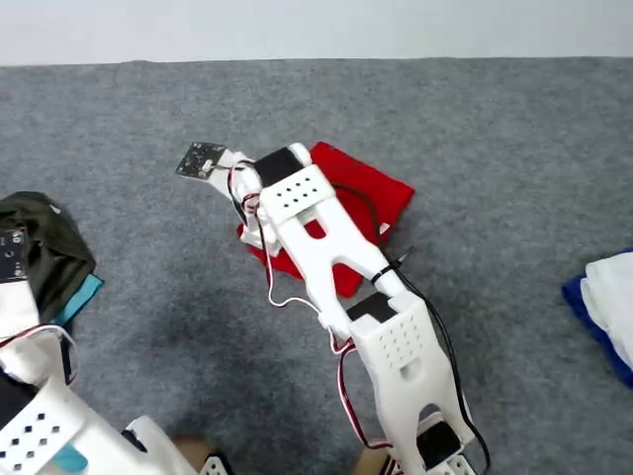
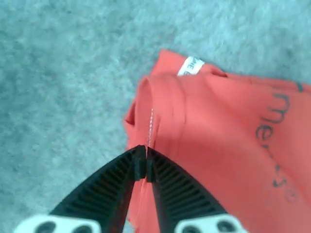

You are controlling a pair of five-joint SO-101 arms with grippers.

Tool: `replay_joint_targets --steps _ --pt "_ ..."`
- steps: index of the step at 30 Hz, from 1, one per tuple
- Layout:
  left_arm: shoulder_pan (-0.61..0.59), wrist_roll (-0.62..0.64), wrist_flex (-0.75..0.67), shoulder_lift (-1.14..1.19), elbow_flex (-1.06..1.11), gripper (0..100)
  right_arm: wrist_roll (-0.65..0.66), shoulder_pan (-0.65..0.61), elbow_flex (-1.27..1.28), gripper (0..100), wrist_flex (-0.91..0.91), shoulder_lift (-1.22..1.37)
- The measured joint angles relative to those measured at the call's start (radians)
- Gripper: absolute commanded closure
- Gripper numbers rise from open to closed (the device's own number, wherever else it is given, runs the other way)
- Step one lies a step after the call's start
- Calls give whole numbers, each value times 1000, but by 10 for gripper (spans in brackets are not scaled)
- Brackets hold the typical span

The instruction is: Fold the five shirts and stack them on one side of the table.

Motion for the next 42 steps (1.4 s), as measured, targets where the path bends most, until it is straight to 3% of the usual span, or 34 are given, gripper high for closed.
replay_joint_targets --steps 12,26,33,42 --pt "0 0 0 0 0 931 -2 206 -2 990 68 141" --pt "0 0 2 0 40 931 -2 212 -87 990 137 101" --pt "0 0 2 0 40 931 -2 109 -115 989 124 86" --pt "0 0 2 0 40 931 -2 -8 -115 752 126 86"
